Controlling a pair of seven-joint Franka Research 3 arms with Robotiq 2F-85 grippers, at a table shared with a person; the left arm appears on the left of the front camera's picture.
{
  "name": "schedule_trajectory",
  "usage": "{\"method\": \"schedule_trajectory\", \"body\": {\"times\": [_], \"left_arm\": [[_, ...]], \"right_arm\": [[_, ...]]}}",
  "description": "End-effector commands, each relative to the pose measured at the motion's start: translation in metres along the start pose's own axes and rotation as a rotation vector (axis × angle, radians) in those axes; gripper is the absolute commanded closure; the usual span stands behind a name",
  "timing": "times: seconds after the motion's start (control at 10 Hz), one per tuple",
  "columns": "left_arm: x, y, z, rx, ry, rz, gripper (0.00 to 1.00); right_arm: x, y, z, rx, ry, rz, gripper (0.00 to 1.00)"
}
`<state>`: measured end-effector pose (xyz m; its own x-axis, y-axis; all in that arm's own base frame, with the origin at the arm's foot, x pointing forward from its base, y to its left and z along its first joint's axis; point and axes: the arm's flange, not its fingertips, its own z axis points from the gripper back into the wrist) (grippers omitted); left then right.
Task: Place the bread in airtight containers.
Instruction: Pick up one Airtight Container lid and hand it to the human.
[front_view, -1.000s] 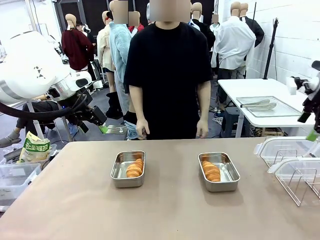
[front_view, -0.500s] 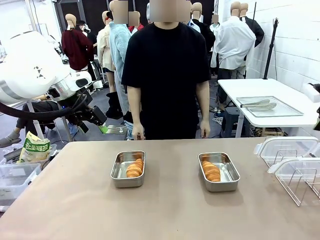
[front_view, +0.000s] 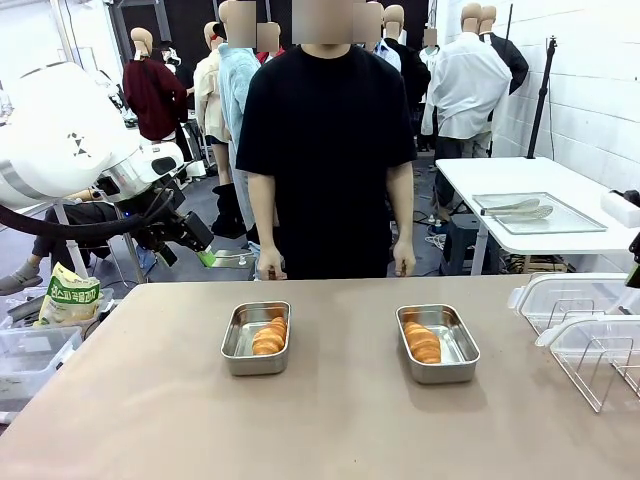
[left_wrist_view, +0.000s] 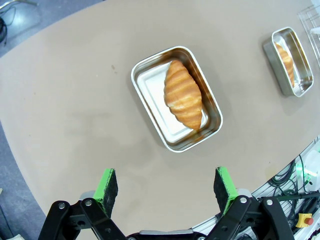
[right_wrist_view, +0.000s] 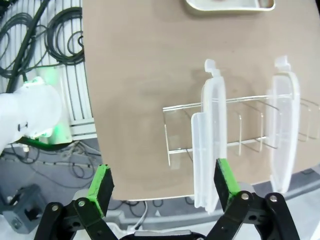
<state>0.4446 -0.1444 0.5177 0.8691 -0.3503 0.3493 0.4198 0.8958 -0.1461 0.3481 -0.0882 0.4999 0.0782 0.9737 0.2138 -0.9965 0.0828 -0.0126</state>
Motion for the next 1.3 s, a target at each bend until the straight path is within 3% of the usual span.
{"method": "schedule_trajectory", "body": {"times": [0.0,0.2,1.2], "left_arm": [[0.0010,0.0002,0.0010,0.000,-0.003,0.000,0.00],[0.0010,0.0002,0.0010,0.000,-0.003,0.000,0.00],[0.0010,0.0002,0.0010,0.000,-0.003,0.000,0.00]], "right_arm": [[-0.0034,0.0006,-0.0080,0.024,0.042,0.024,0.00],[0.0005,0.0000,-0.0029,0.007,0.005,0.002,0.00],[0.0005,0.0000,-0.0029,0.007,0.005,0.002,0.00]]}}
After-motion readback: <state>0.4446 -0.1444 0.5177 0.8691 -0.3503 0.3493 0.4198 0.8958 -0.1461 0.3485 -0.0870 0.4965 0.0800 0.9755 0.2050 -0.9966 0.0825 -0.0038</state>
